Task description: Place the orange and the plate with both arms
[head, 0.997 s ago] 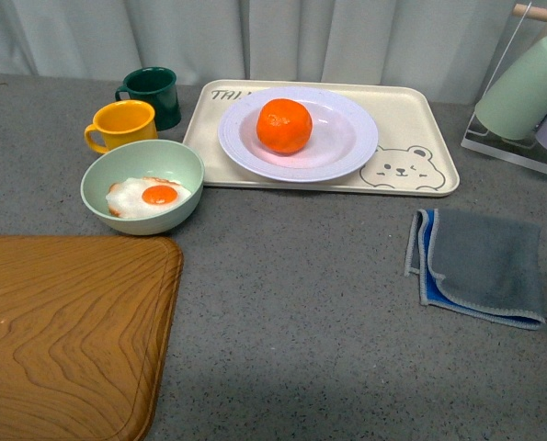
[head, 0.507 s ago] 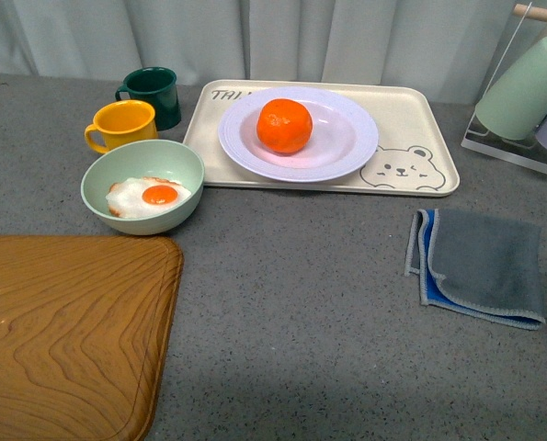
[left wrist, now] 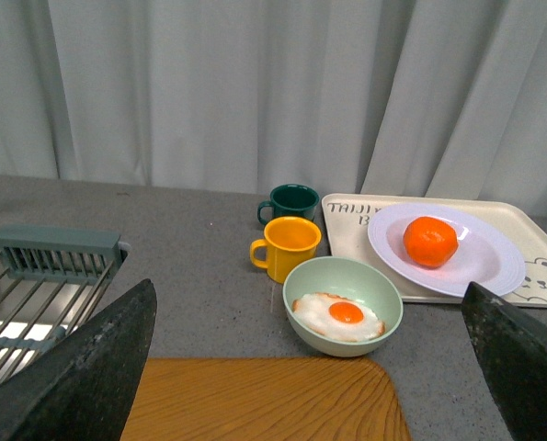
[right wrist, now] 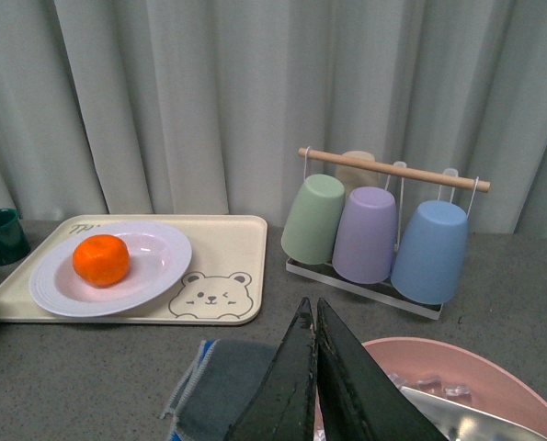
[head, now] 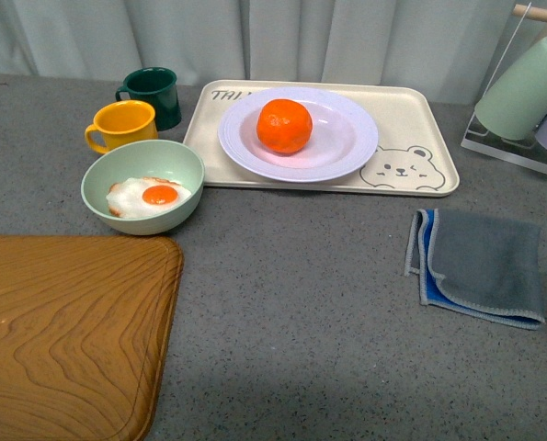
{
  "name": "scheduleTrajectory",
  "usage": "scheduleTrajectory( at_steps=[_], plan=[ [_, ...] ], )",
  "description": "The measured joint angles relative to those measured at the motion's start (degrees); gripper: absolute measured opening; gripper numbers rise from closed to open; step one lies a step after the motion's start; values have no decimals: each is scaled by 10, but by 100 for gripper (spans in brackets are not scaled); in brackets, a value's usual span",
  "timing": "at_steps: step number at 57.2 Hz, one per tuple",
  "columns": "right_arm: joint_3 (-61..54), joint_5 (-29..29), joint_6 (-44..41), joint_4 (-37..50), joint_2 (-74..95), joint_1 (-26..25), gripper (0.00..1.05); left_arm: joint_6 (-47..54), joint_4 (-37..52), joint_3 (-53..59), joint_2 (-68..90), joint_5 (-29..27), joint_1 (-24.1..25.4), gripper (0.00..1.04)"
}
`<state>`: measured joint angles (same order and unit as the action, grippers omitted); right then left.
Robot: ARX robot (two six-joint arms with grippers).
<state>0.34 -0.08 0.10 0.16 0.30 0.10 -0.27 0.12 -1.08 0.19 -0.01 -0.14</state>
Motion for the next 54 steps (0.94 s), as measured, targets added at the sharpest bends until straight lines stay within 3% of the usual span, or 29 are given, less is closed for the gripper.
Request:
scheduleTrajectory(
  at_steps=[3, 12, 30, 54],
  plan=[
    [0, 0, -1, 0, 0, 0, 3, 0, 0, 0, 0, 0, 0, 98],
    [0, 0, -1, -1, 0, 0, 38, 0, 0, 0, 0, 0, 0, 98],
    [0, 0, -1, -1, 0, 0, 94, 0, 0, 0, 0, 0, 0, 98],
    [0, 0, 0, -1, 0, 0, 95, 0, 0, 0, 0, 0, 0, 98]
  ],
)
